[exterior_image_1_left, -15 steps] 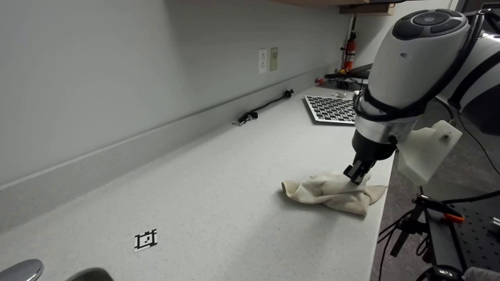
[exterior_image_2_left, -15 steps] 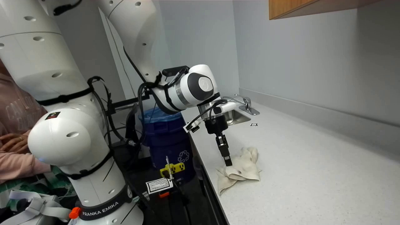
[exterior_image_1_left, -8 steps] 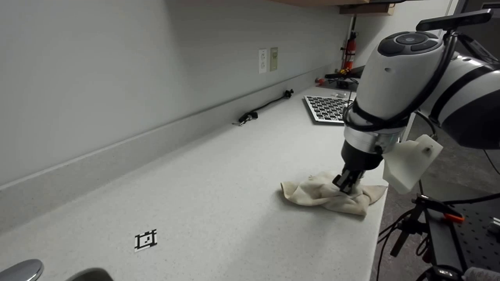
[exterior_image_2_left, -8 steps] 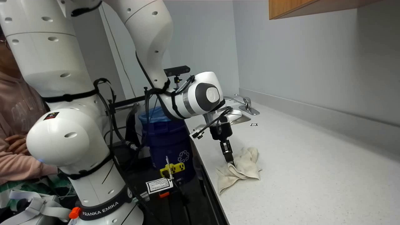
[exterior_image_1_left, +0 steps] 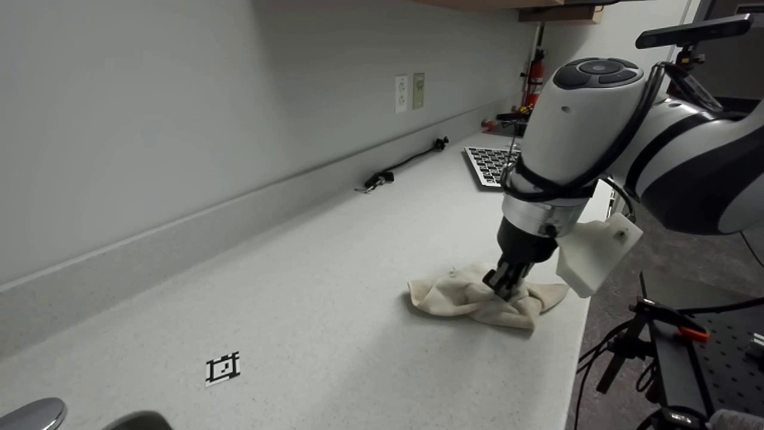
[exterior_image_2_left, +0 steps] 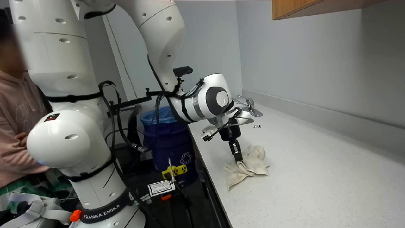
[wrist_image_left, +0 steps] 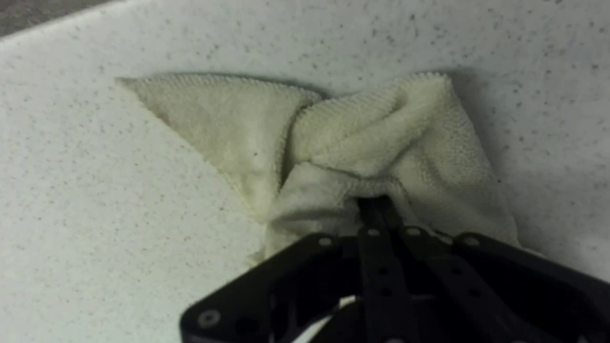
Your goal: Use the white cloth to wipe the top of the cabinet
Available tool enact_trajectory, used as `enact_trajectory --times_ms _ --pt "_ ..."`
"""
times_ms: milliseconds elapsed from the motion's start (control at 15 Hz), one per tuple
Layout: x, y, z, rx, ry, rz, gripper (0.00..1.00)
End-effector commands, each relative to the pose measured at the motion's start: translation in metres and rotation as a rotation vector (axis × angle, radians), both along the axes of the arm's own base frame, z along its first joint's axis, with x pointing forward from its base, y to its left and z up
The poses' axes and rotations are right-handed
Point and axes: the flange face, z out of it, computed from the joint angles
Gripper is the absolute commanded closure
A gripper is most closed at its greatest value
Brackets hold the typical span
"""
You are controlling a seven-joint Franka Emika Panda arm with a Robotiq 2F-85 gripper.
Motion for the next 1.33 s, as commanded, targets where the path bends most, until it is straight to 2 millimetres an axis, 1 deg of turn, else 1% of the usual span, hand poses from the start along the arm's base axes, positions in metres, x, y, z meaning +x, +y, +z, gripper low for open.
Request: enact_trajectory --times_ms 0,333,467,600,667,800,867,1000,1067,1267 --pt "0.026 0.036 -0.010 0.064 -0.017 0.090 1.00" --pt "0.052 0.119 -0.006 0.120 -0.034 0.301 1.00" --pt "0.061 0.149 -0.005 0.147 -0.035 0.375 1.00" --pt "0.070 0.169 -0.002 0.163 -0.037 0.433 1.00" --pt "0.075 0.175 -0.002 0.167 -0.038 0.455 1.00" --pt "0.082 0.173 -0.006 0.165 -0.031 0.476 1.00" --pt "0.085 0.166 -0.011 0.152 -0.022 0.480 1.00" --pt "0.085 0.146 -0.021 0.134 0.002 0.462 1.00" --pt "0.084 0.137 -0.024 0.128 0.010 0.447 1.00" --pt "0.077 0.101 -0.031 0.120 0.023 0.358 1.00"
